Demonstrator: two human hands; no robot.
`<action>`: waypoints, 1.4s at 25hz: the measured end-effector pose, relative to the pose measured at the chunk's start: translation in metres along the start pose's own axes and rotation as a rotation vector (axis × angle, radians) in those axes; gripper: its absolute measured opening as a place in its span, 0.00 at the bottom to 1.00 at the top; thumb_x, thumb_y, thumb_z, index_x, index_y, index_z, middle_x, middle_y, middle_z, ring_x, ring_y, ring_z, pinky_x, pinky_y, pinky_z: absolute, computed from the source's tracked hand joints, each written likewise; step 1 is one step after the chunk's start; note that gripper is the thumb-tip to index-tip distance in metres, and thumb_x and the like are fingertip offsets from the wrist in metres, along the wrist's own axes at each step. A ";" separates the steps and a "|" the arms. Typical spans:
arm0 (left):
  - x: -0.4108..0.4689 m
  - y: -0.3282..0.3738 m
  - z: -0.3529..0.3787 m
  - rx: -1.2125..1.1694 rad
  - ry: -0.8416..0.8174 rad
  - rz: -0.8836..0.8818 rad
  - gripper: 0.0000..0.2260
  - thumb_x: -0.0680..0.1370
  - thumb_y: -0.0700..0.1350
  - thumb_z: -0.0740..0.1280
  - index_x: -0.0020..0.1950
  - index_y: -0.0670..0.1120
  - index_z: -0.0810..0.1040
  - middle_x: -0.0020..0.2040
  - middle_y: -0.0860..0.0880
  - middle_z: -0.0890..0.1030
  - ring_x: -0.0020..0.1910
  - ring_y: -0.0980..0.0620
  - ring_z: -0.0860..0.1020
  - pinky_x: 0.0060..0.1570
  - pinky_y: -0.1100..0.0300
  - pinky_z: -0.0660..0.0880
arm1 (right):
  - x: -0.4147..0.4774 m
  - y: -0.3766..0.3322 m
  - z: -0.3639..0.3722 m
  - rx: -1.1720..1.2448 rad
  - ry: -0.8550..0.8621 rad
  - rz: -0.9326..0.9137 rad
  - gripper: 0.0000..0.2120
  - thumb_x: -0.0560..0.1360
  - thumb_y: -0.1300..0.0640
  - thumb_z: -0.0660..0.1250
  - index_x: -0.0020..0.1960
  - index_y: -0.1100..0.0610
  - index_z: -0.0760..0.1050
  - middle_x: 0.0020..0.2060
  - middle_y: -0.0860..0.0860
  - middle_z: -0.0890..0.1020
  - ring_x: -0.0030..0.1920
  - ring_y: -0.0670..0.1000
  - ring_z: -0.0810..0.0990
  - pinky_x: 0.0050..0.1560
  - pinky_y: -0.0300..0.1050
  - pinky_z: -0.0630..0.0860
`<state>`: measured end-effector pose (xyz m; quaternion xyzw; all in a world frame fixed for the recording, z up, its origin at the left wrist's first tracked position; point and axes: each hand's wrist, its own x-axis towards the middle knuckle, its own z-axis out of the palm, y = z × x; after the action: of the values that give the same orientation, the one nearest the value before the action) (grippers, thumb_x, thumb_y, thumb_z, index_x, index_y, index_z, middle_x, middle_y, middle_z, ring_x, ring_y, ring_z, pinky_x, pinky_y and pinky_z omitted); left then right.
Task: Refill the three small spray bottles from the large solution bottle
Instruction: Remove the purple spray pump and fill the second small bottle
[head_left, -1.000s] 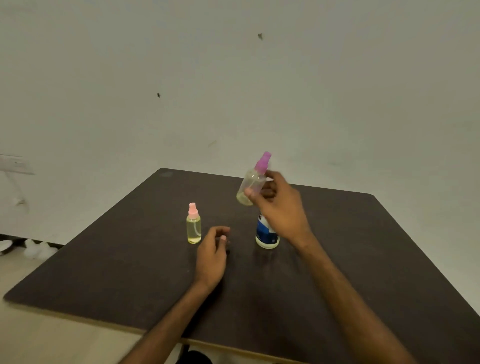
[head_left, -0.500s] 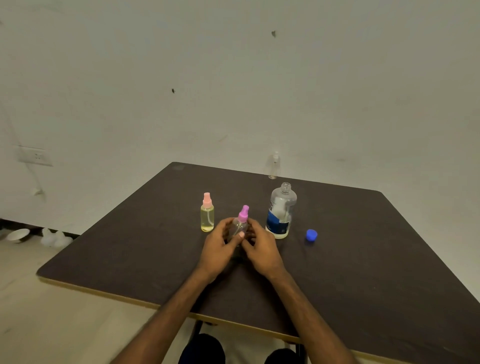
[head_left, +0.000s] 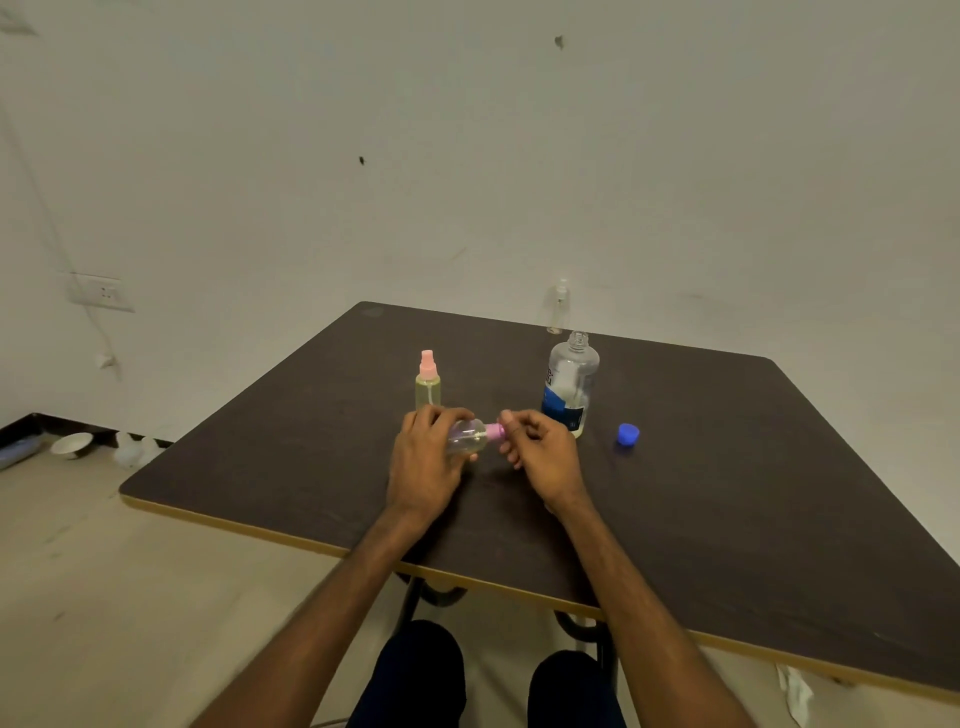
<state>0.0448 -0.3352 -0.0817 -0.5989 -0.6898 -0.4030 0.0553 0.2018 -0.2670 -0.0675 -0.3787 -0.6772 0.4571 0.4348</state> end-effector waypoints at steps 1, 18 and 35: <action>0.000 0.000 0.001 0.020 -0.002 0.009 0.25 0.71 0.44 0.77 0.66 0.51 0.76 0.61 0.50 0.75 0.61 0.51 0.72 0.61 0.54 0.74 | -0.001 0.000 0.000 -0.036 -0.014 -0.007 0.11 0.77 0.49 0.67 0.53 0.55 0.80 0.37 0.50 0.83 0.35 0.44 0.80 0.37 0.37 0.77; 0.003 -0.002 0.001 -0.253 -0.163 -0.062 0.18 0.76 0.44 0.72 0.66 0.47 0.77 0.60 0.49 0.79 0.57 0.56 0.76 0.64 0.52 0.74 | 0.001 0.001 -0.002 -0.015 -0.112 -0.039 0.11 0.76 0.66 0.68 0.57 0.57 0.80 0.54 0.50 0.82 0.52 0.49 0.83 0.49 0.44 0.82; 0.002 -0.006 0.000 -0.242 -0.114 -0.127 0.19 0.76 0.43 0.72 0.65 0.51 0.75 0.63 0.53 0.76 0.64 0.55 0.72 0.74 0.38 0.58 | 0.002 -0.001 0.000 -0.035 -0.103 -0.046 0.18 0.76 0.55 0.70 0.65 0.51 0.74 0.56 0.45 0.80 0.55 0.45 0.80 0.54 0.39 0.78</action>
<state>0.0393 -0.3335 -0.0833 -0.5781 -0.6748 -0.4513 -0.0824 0.2013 -0.2652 -0.0662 -0.3468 -0.7151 0.4540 0.4029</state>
